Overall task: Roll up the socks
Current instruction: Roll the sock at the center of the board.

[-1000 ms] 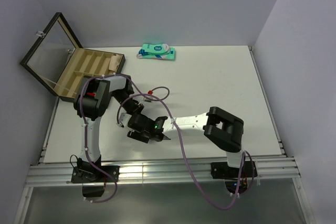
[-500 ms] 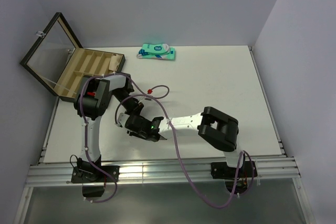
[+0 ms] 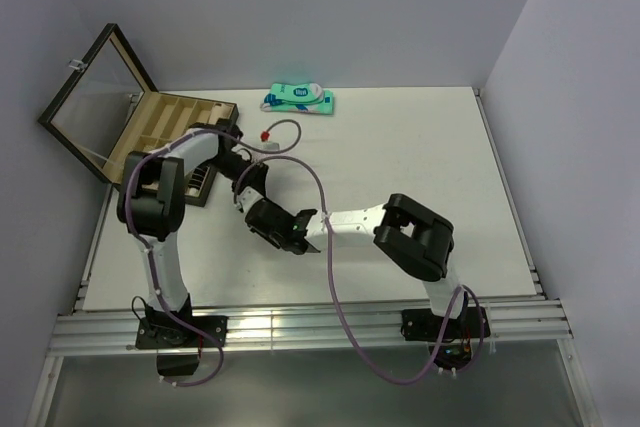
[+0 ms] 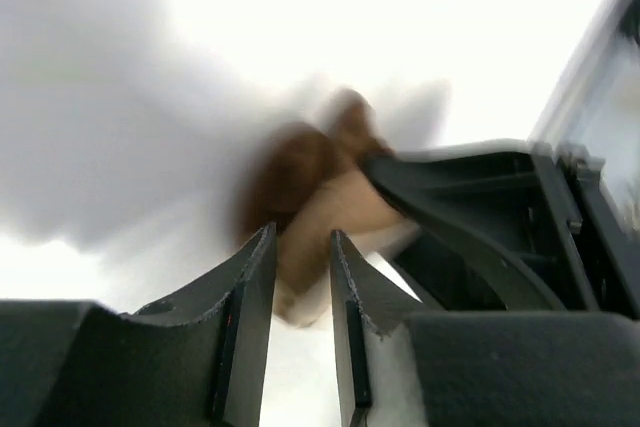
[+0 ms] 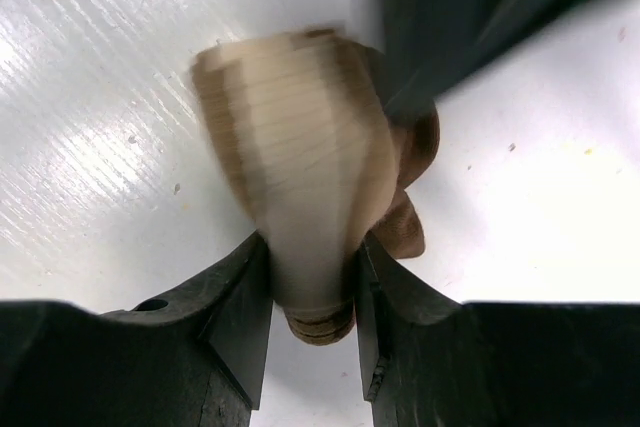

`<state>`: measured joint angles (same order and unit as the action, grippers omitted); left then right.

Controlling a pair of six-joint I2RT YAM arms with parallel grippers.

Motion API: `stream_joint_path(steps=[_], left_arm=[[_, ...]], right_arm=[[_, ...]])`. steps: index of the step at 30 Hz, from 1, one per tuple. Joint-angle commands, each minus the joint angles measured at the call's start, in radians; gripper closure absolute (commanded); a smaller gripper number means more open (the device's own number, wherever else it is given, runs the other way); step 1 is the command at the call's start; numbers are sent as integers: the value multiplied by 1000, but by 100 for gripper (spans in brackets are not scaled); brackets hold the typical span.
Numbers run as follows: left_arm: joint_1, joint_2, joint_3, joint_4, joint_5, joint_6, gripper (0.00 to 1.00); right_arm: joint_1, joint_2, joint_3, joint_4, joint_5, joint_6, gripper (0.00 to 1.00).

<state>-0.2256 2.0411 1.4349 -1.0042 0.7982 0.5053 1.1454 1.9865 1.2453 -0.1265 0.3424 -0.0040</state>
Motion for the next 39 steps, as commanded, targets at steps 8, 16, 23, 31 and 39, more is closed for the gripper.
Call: stream_joint_path(steps=[8, 16, 23, 31, 39], left_arm=[[166, -202, -85, 554, -275, -639, 62], [170, -334, -208, 651, -395, -758, 53], [169, -490, -363, 722, -326, -719, 48], [167, -498, -406, 694, -333, -755, 48], [148, -493, -427, 699, -271, -720, 45]], right_arm=[[-42, 41, 10, -137, -155, 197, 100], [-107, 12, -11, -105, -252, 285, 100], [-167, 20, 0, -110, -309, 380, 100], [-200, 24, 37, -94, -338, 555, 100], [-233, 37, 23, -19, -430, 674, 100]])
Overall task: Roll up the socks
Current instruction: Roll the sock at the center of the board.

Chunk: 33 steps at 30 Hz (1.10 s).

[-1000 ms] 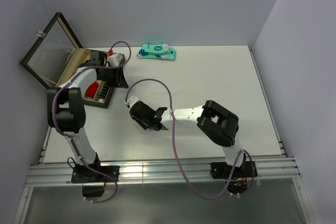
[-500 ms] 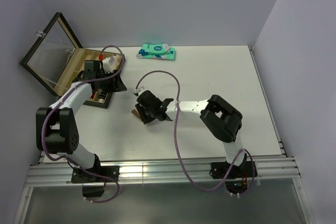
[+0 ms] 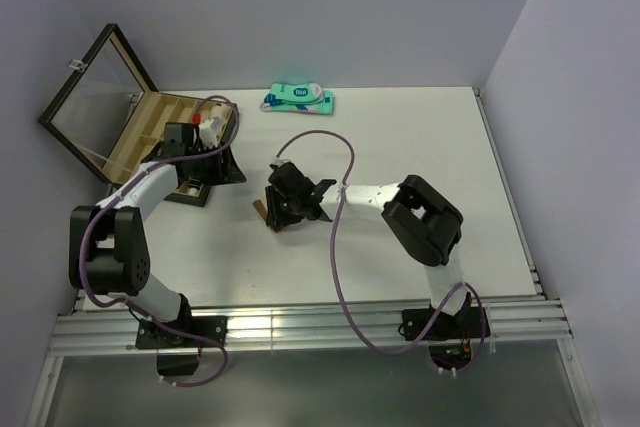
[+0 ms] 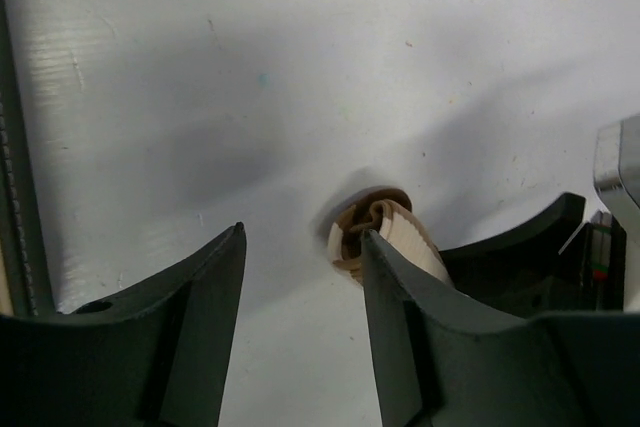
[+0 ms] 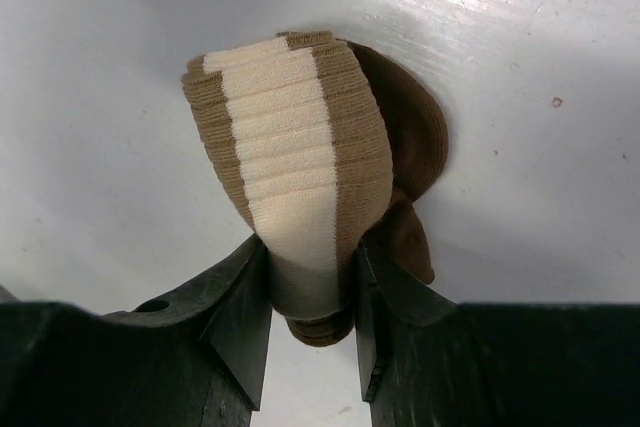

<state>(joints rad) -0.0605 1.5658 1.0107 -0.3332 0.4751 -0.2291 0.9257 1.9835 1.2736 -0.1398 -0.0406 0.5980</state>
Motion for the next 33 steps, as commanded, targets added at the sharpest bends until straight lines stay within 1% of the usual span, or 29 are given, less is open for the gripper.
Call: stream_joint_path(steps=[1, 3, 7, 12, 14, 16, 17, 18, 19, 21, 23, 24, 26, 27, 30, 33], left_arm=[[-22, -16, -3, 22, 63, 28, 44], [-35, -10, -4, 10, 69, 49, 44], [-94, -7, -12, -1, 17, 93, 44], [-108, 37, 0, -6, 25, 96, 45], [-114, 49, 6, -13, 25, 123, 46], [-134, 48, 6, -13, 1, 181, 46], [-143, 43, 3, -10, -15, 201, 46], [-151, 42, 3, -15, -18, 218, 46], [-151, 40, 6, -18, -24, 287, 47], [-150, 27, 11, -27, -32, 332, 46], [-150, 8, 20, -44, -20, 427, 47], [-150, 2, 23, -59, -18, 501, 47], [-150, -24, 26, -72, -16, 588, 46], [-150, -35, 23, -78, -23, 665, 46], [-150, -105, -20, -52, -35, 810, 46], [-151, -199, -89, -17, -10, 942, 43]], right_arm=[[-16, 40, -11, 6, -59, 77, 100], [-25, 46, -20, 20, -87, 86, 100], [-53, 43, -55, 63, -142, 109, 100], [-80, 35, -82, 78, -165, 120, 100], [-93, 40, -95, 106, -226, 117, 100], [-116, 51, -99, 118, -280, 99, 100], [-123, 63, -97, 124, -342, 76, 100], [-131, 67, -95, 120, -366, 63, 100], [-148, 74, -91, 115, -393, 51, 100], [-157, 90, -74, 92, -446, 7, 100], [-168, 110, -44, 50, -484, -42, 100], [-171, 130, -33, 34, -516, -56, 100], [-177, 149, 9, -32, -535, -110, 100], [-177, 159, 21, -53, -539, -124, 100], [-177, 193, 69, -125, -577, -182, 100], [-185, 232, 118, -202, -588, -228, 100]])
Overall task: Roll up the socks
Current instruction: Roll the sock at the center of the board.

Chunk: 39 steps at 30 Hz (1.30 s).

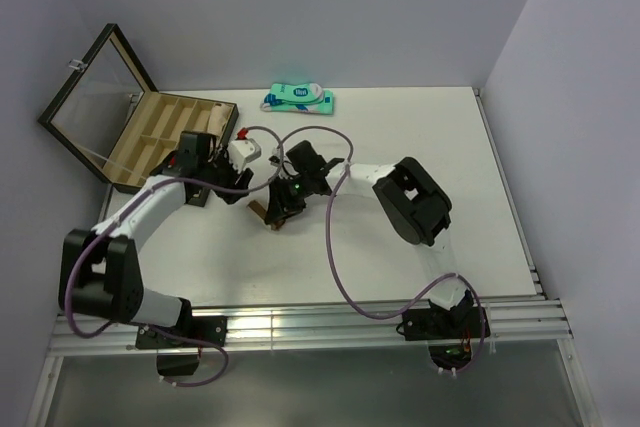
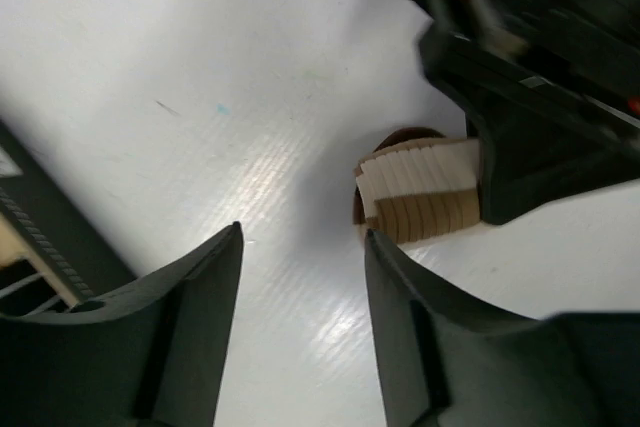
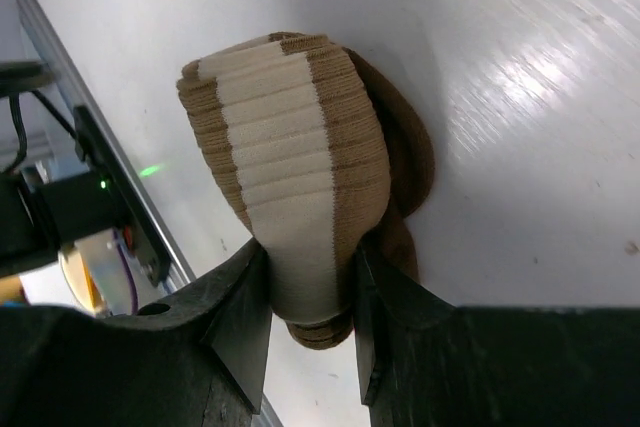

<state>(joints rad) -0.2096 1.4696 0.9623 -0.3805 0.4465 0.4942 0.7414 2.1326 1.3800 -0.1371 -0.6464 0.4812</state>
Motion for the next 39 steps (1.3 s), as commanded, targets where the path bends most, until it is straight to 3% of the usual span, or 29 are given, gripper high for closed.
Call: stream_joint_path(steps=[1, 6, 13, 22, 39], left_arm=[[-4, -126, -81, 41, 30, 259, 41], [-42, -273, -238, 144, 18, 455, 37], [-115, -403, -441, 284, 18, 564, 34], [-158, -382, -527, 412, 11, 662, 23], [-257, -272, -599, 578, -40, 767, 22]], right_arm=[[-2, 93, 23, -222, -1, -121, 100], [-14, 130, 109, -340, -22, -177, 100], [-22, 173, 178, -435, -36, -222, 100], [-25, 219, 240, -507, -62, -263, 100], [-42, 260, 303, -616, -96, -319, 100]])
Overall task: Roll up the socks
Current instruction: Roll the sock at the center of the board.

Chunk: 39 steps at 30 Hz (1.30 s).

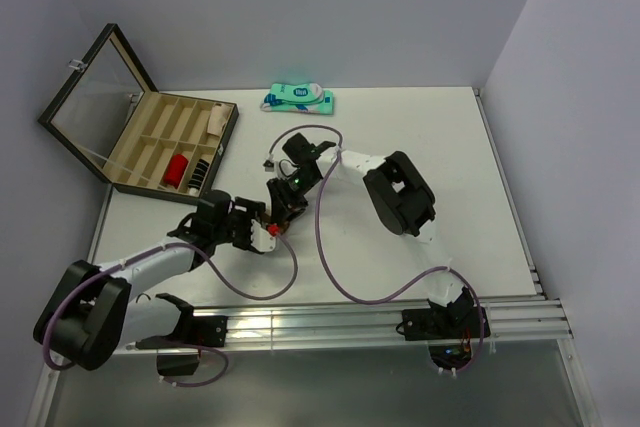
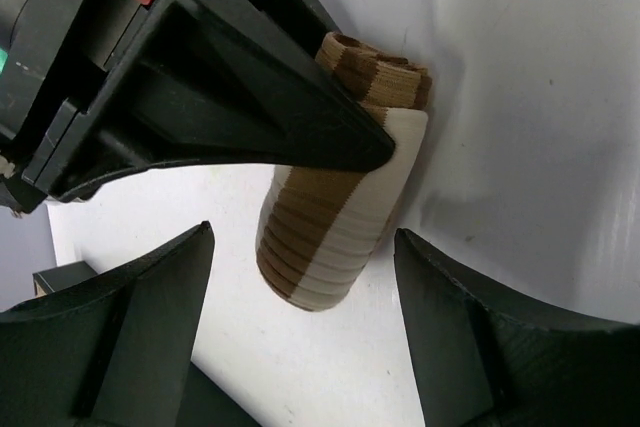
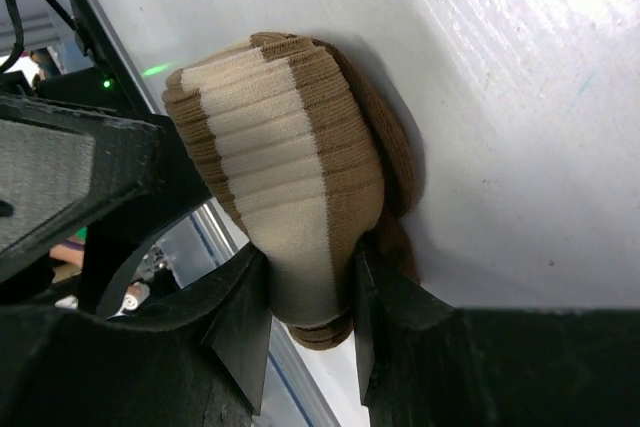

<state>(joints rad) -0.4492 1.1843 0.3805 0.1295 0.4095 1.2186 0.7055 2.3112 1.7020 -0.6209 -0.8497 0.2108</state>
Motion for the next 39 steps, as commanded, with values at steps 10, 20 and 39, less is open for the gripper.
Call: stream_joint_path(steps=[10, 20, 39], left_arm=[[-83, 61, -45, 120, -46, 44, 23], [-167, 113, -78, 206, -112, 33, 28], [-186, 135, -77, 312, -152, -45, 88]], right_arm=[[-32, 80, -30, -114, -1, -7, 100], [-43, 82, -54, -73, -114, 29, 100], [-49, -1, -117, 26, -209, 85, 81]])
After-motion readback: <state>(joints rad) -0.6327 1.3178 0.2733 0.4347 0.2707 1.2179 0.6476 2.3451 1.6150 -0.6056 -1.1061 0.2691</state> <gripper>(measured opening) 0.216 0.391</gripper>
